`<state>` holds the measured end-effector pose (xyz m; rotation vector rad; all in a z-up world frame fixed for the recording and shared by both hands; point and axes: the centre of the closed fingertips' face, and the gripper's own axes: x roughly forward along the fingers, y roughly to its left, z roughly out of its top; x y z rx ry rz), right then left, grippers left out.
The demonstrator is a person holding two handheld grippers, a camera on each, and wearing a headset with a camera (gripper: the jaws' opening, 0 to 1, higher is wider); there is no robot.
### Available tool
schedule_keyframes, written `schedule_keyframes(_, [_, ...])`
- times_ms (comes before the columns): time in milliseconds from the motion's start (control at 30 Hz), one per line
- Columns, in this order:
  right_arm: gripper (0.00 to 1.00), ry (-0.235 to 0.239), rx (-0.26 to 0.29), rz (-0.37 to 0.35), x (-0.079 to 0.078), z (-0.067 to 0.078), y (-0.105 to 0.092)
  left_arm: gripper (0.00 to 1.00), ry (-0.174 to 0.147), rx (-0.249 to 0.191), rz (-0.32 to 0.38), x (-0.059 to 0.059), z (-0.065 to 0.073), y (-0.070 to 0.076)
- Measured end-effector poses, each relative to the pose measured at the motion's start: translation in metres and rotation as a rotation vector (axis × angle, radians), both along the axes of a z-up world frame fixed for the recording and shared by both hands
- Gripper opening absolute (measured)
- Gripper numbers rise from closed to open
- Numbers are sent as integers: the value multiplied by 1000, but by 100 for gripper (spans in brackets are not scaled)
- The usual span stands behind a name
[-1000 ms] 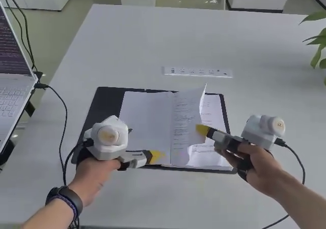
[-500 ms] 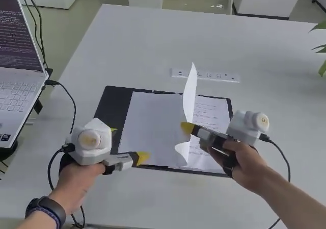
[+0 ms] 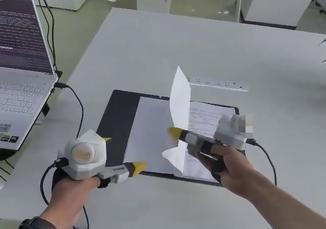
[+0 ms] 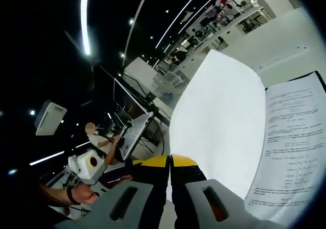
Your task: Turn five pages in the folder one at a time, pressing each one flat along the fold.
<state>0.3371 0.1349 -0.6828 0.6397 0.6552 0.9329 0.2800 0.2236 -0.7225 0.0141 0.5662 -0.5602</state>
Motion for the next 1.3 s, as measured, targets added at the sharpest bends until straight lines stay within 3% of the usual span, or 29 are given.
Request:
schedule_keyframes(400, [0,63,-49,79,-3,-33,38,77,-5,-24,35,-3,-3,12])
schedule_keyframes(700, [0,117,-67,118,0,-57,66,77,-16,-48,67,3,0,19])
schedule_keyframes(833, [0,148,-87,138,0,-74,78,77,-17,-65,77,4,1,19])
schedule_keyframes(1000, [0,194,-115,145,3,-103,87,77,-7,-83,94,3,-3,21])
schedule_keyframes(1300, [0,261,-143,121,0,-130,89,76,9,-93,113,-8,-3,18])
